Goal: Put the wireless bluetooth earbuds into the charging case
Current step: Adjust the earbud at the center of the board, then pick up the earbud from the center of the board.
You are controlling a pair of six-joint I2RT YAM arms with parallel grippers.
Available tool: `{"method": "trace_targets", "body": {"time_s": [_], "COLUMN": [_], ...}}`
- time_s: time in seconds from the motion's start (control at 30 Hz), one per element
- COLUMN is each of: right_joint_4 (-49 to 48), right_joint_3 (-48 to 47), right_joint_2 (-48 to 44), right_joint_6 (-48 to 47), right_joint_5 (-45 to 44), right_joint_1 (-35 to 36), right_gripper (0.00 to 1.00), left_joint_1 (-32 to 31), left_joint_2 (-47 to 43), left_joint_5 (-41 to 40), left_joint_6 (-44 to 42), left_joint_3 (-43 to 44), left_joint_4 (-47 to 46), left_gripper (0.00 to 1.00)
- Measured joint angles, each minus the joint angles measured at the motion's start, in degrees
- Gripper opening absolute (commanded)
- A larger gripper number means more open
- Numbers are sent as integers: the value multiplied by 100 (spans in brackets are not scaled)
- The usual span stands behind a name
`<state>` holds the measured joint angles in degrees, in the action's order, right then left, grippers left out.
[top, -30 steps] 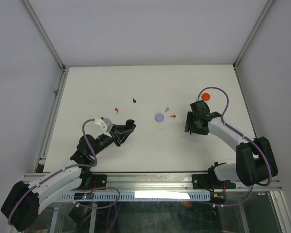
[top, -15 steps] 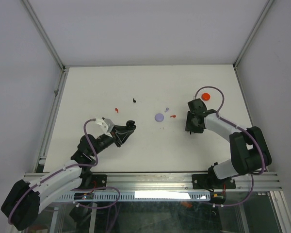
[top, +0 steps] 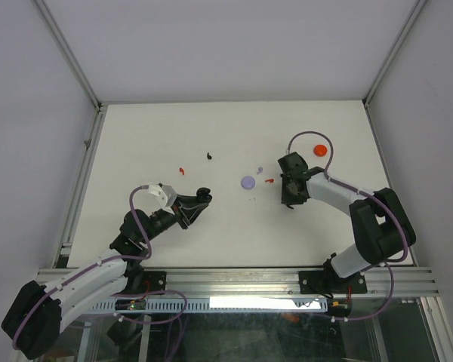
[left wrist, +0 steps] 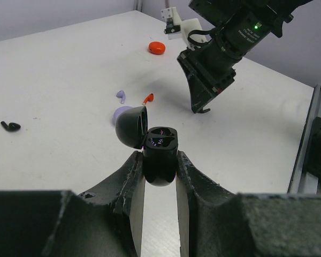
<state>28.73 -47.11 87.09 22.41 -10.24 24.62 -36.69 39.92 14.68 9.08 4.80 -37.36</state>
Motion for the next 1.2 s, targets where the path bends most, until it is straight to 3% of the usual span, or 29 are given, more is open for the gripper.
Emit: {"method": "trace_targets", "body": {"time_s": [0.17,0.37,0.6,1.2], "right_joint_4": [76,240,382,590], "right_joint_3": [-166,-313,-313,-175], "right_joint_2": [151,262,238,33], "right_joint_6": [52,131,131,127], "right_joint_5": [17,35,66,212], "right_joint_1": [603,1060,1088,1132], "right_gripper": [26,34,40,40], "left_joint_1": [0,0,0,0], "left_joint_2": [-26,-33,-59,-74], "left_joint_5": [42,42,68,90], "left_joint_6": [-9,-17,-15,-15], "left_joint_3": [-7,-9,-9,-9], "left_joint_4": [0,0,0,-2], "left_gripper": [0,0,0,0]}}
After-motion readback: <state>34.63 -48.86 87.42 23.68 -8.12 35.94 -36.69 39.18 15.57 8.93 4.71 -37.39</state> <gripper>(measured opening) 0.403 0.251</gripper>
